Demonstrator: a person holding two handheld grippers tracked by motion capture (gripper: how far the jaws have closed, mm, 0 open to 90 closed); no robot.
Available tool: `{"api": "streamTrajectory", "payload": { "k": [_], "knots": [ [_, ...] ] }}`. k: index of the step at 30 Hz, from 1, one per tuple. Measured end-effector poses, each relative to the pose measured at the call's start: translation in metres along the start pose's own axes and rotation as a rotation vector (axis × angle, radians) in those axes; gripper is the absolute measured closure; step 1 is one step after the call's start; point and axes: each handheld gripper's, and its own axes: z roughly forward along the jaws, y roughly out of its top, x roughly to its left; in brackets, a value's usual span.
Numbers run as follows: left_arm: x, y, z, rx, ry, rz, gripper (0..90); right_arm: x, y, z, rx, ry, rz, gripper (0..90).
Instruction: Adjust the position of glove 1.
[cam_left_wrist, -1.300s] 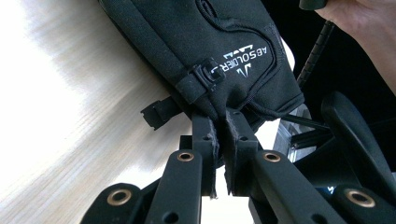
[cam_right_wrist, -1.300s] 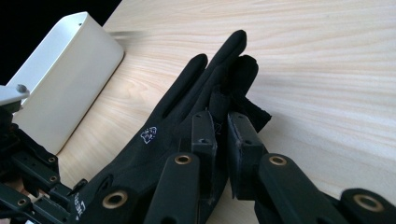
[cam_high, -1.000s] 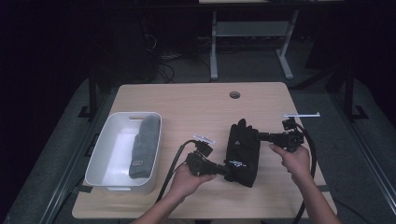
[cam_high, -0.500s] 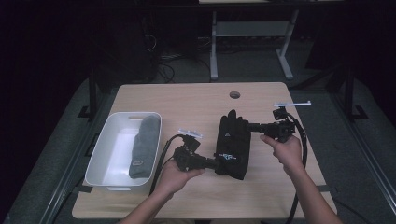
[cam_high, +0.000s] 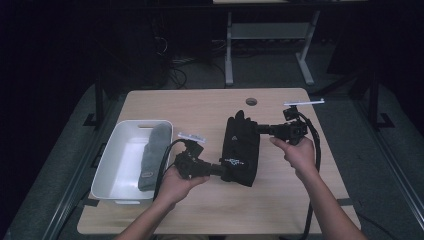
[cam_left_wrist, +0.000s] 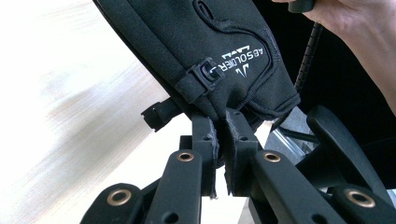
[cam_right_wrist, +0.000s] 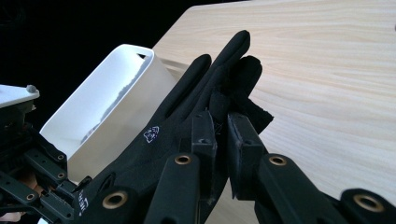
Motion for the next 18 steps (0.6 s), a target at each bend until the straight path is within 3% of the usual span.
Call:
{"api": "streamTrajectory", "payload": {
  "k": [18],
  "knots": [
    [0.006,0.000,-0.031,-0.038,0.029,-0.005,84.3,0.023,0.023,0.018,0.002,0.030,-0.030,82.2]
  ]
}}
